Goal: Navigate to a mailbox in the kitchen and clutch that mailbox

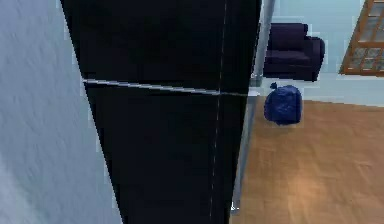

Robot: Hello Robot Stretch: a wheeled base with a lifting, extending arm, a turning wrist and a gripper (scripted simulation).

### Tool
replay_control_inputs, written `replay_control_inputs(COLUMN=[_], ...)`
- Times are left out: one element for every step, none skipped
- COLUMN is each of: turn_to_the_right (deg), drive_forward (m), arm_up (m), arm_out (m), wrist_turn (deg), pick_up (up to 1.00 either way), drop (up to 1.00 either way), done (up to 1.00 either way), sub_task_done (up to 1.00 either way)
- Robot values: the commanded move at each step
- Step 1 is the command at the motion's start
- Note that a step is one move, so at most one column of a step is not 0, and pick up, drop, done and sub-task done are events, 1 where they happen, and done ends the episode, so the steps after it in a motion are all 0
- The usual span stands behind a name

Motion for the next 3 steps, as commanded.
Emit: replay_control_inputs(turn_to_the_right=[45.0, 24.0, 0.0], drive_forward=[0.0, 0.0, 0.2], arm_up=[0.0, 0.0, 0.0], arm_out=[0.0, 0.0, 0.0], wrist_turn=[0.0, 0.0, 0.0], pick_up=[0.0, 0.0, 0.0], drop=[0.0, 0.0, 0.0], done=[0.0, 0.0, 0.0], sub_task_done=[0.0, 0.0, 0.0])
